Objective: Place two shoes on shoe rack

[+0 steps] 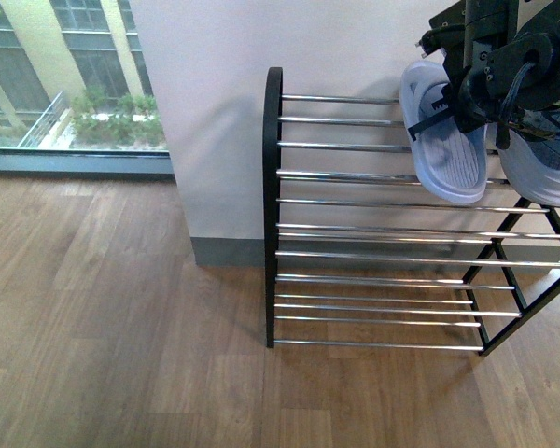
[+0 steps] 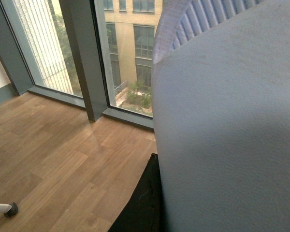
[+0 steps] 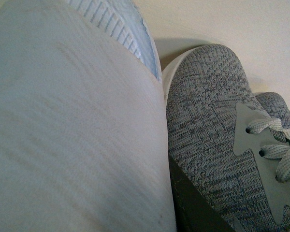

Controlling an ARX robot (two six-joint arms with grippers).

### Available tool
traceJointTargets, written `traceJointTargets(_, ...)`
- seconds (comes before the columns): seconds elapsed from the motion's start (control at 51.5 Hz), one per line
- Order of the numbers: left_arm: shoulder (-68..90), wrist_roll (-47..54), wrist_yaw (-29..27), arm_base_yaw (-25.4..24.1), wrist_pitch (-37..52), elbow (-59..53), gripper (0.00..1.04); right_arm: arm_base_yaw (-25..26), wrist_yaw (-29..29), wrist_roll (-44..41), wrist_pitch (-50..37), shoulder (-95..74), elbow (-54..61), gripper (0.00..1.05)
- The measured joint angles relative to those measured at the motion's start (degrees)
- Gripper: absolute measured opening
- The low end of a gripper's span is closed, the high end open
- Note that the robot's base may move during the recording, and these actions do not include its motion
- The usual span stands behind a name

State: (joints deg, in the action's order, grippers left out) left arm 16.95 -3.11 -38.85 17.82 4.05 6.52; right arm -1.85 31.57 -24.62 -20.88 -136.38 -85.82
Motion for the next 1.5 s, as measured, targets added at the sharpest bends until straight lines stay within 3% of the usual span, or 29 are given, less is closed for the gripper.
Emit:
traceJointTargets(0.525,0.0,0.0,0.0,0.0,0.0,0.0,0.02,0.0,0.2,1.5,0.2,-0.8,-1.3,0.02)
traceJointTargets(0.7,0.0,0.0,0.0,0.0,0.0,0.0,0.02,0.3,-0.7,4.0,1.0,0.1,-0.6,0.34)
traceJointTargets(0.874,0.0,0.0,0.0,0.0,0.0,0.0,0.02,0.5,-5.7,5.6,2.8,6.2,3.1,0.64)
traceJointTargets(1.088,0.0,0.0,0.0,0.0,0.0,0.0,0.02,2.5,-11.4,12.4,15.6,22.3,10.3,0.97)
traceJointTargets(1.185,0.0,0.0,0.0,0.0,0.0,0.0,0.02,4.9,-11.7,14.8,19.3,29.6,13.7,0.95)
traceJointTargets(1.283,0.0,0.0,0.0,0.0,0.0,0.0,0.02,6.3,-13.6,16.4,17.2,31.3,14.6,0.94)
traceJointTargets(1.419,0.0,0.0,-0.1,0.0,0.0,0.0,0.02,6.7,-33.2,21.7,-14.9,33.0,29.4,0.74)
traceJointTargets(1.496,0.0,0.0,0.0,0.0,0.0,0.0,0.02,5.8,-35.6,22.6,-26.8,35.5,38.1,0.61)
